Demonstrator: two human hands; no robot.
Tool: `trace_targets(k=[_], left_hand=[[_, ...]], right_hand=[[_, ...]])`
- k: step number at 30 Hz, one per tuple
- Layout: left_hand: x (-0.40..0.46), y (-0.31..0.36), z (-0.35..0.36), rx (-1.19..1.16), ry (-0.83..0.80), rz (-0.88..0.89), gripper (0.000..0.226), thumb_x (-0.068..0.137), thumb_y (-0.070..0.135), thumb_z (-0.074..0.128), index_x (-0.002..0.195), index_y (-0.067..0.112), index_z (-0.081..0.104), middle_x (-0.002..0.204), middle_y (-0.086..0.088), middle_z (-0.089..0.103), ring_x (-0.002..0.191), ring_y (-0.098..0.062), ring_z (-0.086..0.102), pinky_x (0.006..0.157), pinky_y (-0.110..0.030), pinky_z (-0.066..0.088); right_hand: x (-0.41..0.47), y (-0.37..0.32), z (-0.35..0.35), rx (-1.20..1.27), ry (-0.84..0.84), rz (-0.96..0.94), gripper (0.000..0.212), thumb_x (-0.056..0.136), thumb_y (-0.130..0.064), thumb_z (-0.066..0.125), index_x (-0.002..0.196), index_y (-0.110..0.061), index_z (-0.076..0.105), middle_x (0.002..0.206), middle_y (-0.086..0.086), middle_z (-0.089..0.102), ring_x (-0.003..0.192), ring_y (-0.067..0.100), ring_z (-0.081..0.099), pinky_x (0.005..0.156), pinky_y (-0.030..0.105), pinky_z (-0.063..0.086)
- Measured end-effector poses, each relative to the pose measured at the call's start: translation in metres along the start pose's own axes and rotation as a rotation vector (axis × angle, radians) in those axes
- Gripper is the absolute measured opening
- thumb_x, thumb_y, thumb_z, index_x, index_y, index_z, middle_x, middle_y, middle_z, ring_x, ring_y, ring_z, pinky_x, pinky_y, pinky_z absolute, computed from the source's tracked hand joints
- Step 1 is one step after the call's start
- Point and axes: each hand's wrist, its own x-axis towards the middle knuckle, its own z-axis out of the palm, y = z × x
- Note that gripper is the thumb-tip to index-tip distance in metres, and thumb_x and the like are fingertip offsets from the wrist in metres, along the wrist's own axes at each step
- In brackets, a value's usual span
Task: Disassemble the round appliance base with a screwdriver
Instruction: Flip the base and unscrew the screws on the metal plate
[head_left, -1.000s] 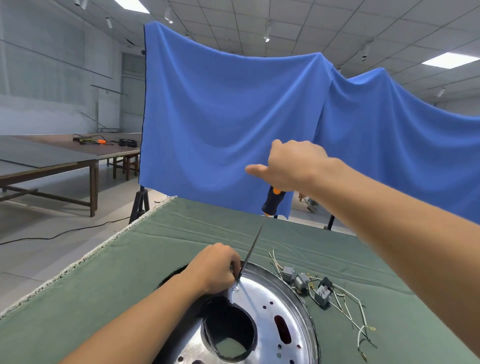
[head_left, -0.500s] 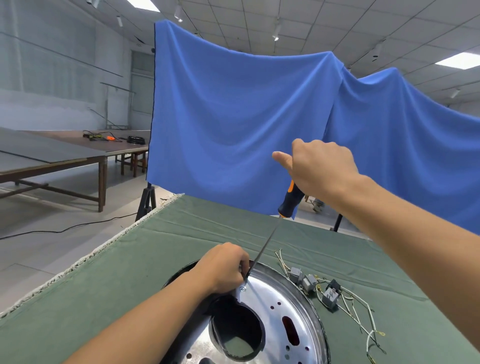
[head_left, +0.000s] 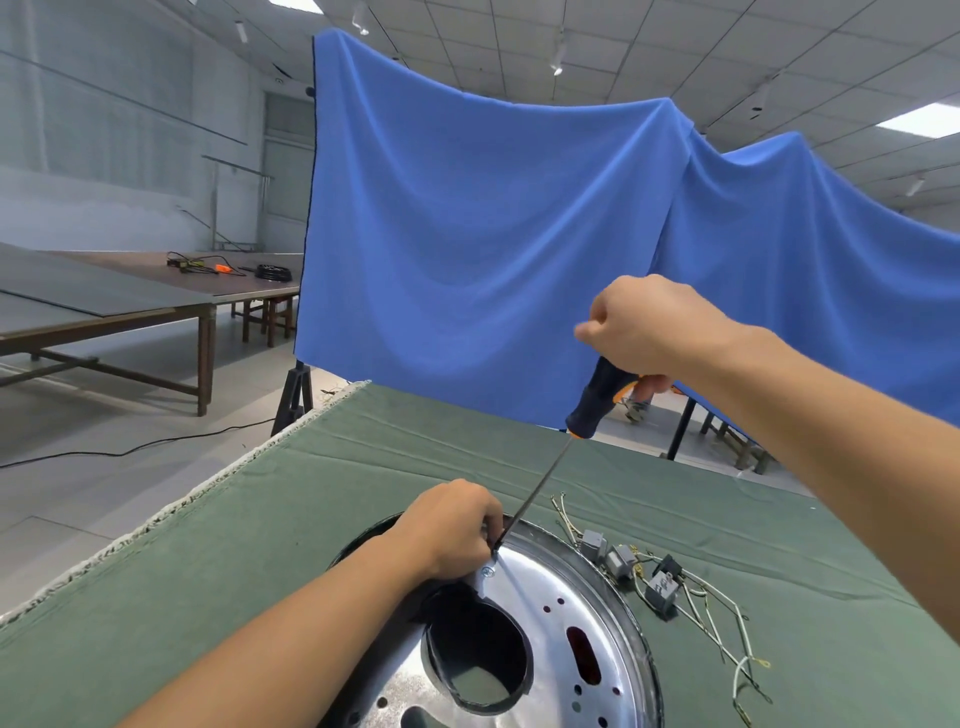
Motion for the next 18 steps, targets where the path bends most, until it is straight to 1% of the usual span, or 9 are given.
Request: trace_targets(k=[1,2,5,7,10,13,14,17,18], left_hand=[[0.0,0.0,0.0,0.0,0.001,0.002,0.026,0.072,0.011,0.057,0.09,0.022,0.072,0.096,0.003,0.068,0.091,-0.019,0.059,0.07,-0.025,0.044],[0.0,0.0,0.0,-0.002,0.003,0.004,0.026,0.072,0.011,0.057,0.09,0.022,0.071,0.096,0.003,0.068,0.09,-0.019,0.059,0.069,-0.024,0.044],[0.0,0.0,0.0,-0.004,0.003,0.008,0.025,0.072,0.011,0.057,0.089,0.022,0.071,0.095,0.004,0.068,0.089,-0.019,0.059,0.067,-0.023,0.042],[0.0,-0.001,0.001,-0.003,0.01,0.011,0.024,0.073,0.012,0.058,0.089,0.023,0.071,0.095,0.004,0.068,0.09,-0.018,0.059,0.067,-0.023,0.042],[-0.001,0.0,0.001,0.002,0.016,0.017,0.023,0.074,0.013,0.059,0.091,0.023,0.071,0.098,0.005,0.068,0.092,-0.017,0.059,0.07,-0.023,0.042],[-0.001,0.0,0.003,0.008,0.012,0.019,0.023,0.074,0.013,0.06,0.091,0.023,0.071,0.099,0.004,0.067,0.094,-0.018,0.059,0.07,-0.022,0.042],[-0.001,0.0,0.002,0.012,0.014,0.019,0.022,0.073,0.013,0.06,0.09,0.023,0.07,0.098,0.004,0.066,0.093,-0.019,0.058,0.069,-0.022,0.041],[-0.001,-0.001,0.001,0.021,0.021,0.014,0.021,0.072,0.013,0.059,0.088,0.022,0.07,0.095,0.003,0.066,0.09,-0.019,0.058,0.065,-0.022,0.037],[0.0,0.0,0.001,0.022,0.021,0.015,0.021,0.071,0.013,0.059,0.087,0.022,0.07,0.094,0.003,0.065,0.089,-0.02,0.057,0.065,-0.023,0.037]], right_hand=[[0.001,0.001,-0.002,0.071,-0.026,-0.023,0.019,0.09,-0.019,0.048,0.105,-0.011,0.058,0.077,0.008,0.07,0.049,0.025,0.067,0.056,0.029,0.054],[0.001,0.001,-0.005,0.175,-0.08,-0.034,0.022,0.089,-0.013,0.052,0.11,-0.015,0.054,0.088,0.008,0.069,0.058,0.027,0.069,0.059,0.031,0.056],[-0.004,0.0,-0.012,0.381,-0.145,-0.025,0.037,0.083,-0.015,0.069,0.116,-0.023,0.052,0.098,0.004,0.066,0.082,0.025,0.069,0.064,0.03,0.054],[-0.007,-0.003,-0.003,0.23,-0.036,0.002,0.022,0.085,-0.031,0.066,0.099,-0.017,0.058,0.088,0.004,0.067,0.074,0.024,0.067,0.055,0.027,0.048],[-0.009,-0.003,0.006,-0.151,0.126,0.121,0.042,0.093,-0.046,0.047,0.069,-0.012,0.054,0.063,0.003,0.057,0.052,0.019,0.053,0.047,0.025,0.029],[-0.007,-0.002,0.0,-0.016,-0.001,0.091,0.025,0.084,-0.029,0.055,0.068,-0.01,0.056,0.048,0.002,0.058,0.031,0.014,0.05,0.042,0.02,0.034],[-0.007,-0.001,-0.001,0.056,-0.036,0.044,0.016,0.079,-0.023,0.058,0.071,-0.009,0.058,0.051,0.004,0.06,0.029,0.015,0.049,0.04,0.019,0.037],[-0.008,0.0,-0.003,0.232,-0.033,-0.097,0.003,0.075,-0.016,0.066,0.076,-0.017,0.062,0.071,0.0,0.065,0.055,0.015,0.056,0.049,0.022,0.042],[-0.009,0.0,-0.003,0.263,-0.043,-0.122,0.007,0.076,-0.014,0.066,0.076,-0.02,0.062,0.073,-0.003,0.063,0.06,0.014,0.055,0.05,0.022,0.041]])
